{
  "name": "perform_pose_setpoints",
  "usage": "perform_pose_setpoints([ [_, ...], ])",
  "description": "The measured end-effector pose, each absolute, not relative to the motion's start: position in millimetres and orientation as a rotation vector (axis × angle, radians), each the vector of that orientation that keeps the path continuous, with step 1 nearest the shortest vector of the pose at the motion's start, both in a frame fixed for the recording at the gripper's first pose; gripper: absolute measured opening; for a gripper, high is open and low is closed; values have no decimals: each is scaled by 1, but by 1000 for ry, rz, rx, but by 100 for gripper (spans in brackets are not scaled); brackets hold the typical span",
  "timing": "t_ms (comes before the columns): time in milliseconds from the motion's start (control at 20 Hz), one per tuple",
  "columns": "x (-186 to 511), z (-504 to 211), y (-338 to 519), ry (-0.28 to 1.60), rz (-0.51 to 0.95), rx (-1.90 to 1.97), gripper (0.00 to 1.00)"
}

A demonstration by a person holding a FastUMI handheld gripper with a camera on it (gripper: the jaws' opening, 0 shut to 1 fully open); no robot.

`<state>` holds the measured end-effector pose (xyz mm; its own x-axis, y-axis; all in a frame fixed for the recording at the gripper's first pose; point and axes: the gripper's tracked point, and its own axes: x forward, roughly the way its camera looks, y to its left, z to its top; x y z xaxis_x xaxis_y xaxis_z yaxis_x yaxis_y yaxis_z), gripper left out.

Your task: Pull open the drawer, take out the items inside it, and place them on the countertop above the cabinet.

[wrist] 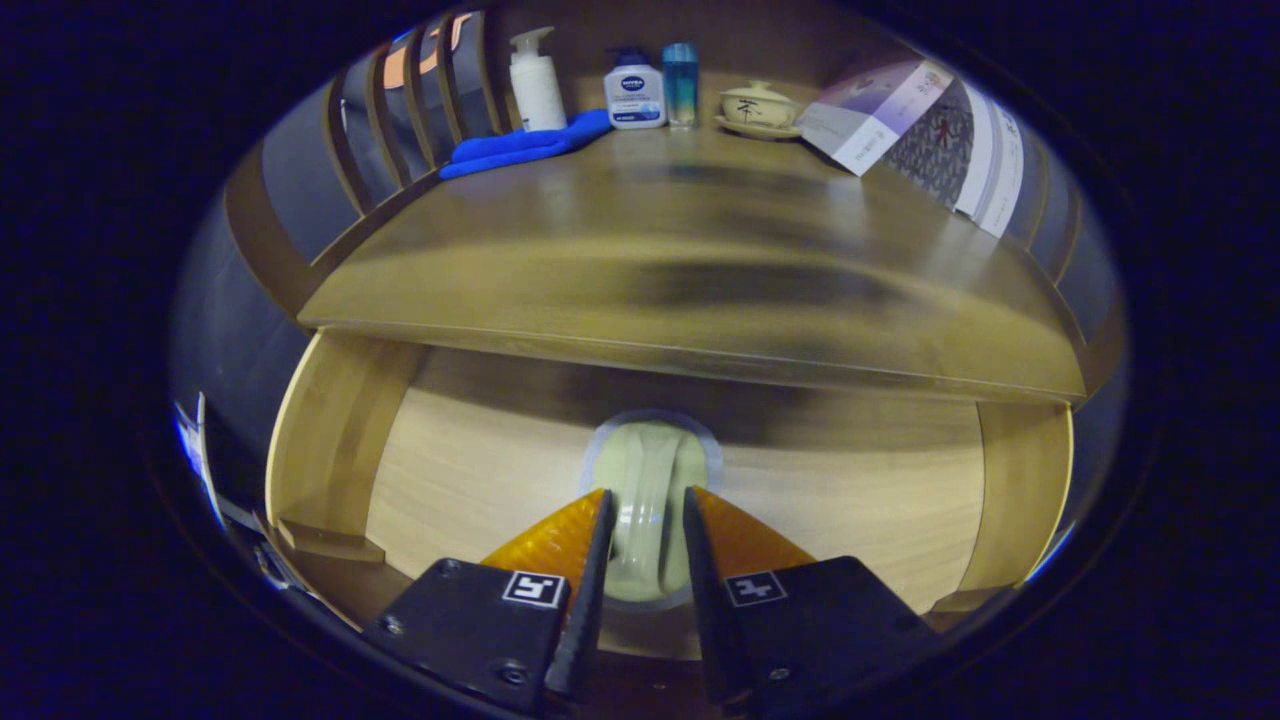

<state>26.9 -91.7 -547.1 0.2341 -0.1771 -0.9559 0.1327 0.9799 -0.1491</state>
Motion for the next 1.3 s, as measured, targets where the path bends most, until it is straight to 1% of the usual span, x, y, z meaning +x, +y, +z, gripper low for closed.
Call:
perform_pose_setpoints([
  [100, 26, -546, -91, 1308, -218, -51, 33],
  [150, 24, -545, -90, 1306, -214, -51, 24],
  [200, 21, -544, -89, 1309, -212, -41, 22],
  [350, 15, -530, -90, 1294, -209, -27, 21],
  [950, 10, -437, -90, 1176, -200, 8, 21],
  [1300, 25, -383, -96, 1092, -212, 9, 21],
])
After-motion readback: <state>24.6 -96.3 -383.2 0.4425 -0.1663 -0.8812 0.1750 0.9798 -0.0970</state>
